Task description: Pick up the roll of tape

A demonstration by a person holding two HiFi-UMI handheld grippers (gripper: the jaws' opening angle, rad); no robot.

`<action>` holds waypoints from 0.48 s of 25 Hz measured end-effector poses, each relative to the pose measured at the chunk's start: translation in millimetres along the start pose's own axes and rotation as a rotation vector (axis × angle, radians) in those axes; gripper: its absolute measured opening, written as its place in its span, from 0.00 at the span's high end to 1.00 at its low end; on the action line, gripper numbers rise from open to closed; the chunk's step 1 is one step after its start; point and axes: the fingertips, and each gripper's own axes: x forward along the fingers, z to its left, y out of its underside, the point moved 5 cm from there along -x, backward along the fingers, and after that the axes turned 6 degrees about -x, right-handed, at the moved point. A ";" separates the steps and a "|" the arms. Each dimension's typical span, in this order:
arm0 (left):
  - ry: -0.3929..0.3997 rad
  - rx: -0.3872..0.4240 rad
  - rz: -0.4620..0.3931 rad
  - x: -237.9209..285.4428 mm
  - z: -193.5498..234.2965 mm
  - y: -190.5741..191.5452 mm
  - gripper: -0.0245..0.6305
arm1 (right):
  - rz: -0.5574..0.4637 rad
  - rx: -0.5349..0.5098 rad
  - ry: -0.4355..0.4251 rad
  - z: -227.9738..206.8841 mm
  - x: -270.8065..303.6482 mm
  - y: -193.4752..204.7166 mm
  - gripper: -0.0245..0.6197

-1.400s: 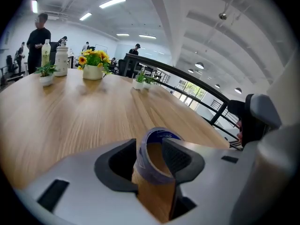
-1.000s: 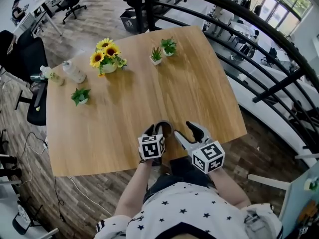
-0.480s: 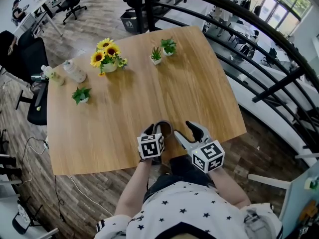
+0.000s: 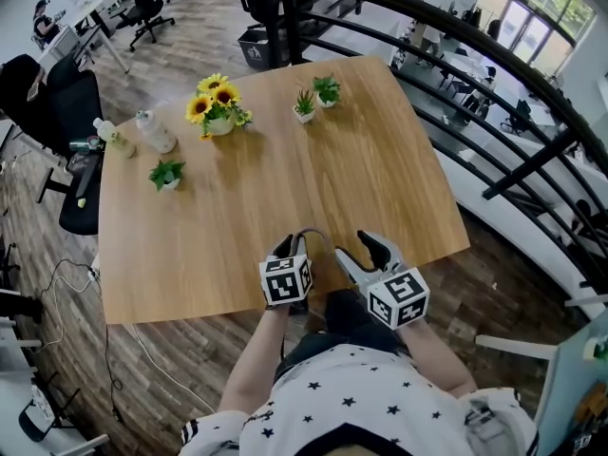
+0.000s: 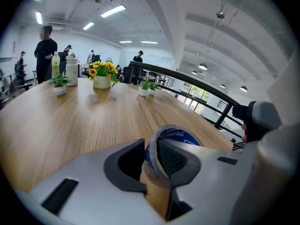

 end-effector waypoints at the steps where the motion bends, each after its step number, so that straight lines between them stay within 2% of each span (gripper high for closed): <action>1: 0.003 0.000 -0.007 -4.6 -1.0 -0.5 0.85 | -0.003 -0.002 0.002 2.3 -2.4 -0.4 0.62; 12: 0.035 -0.007 -0.077 -57.9 -10.8 3.1 0.85 | -0.035 -0.037 0.024 29.3 -29.1 -3.2 0.62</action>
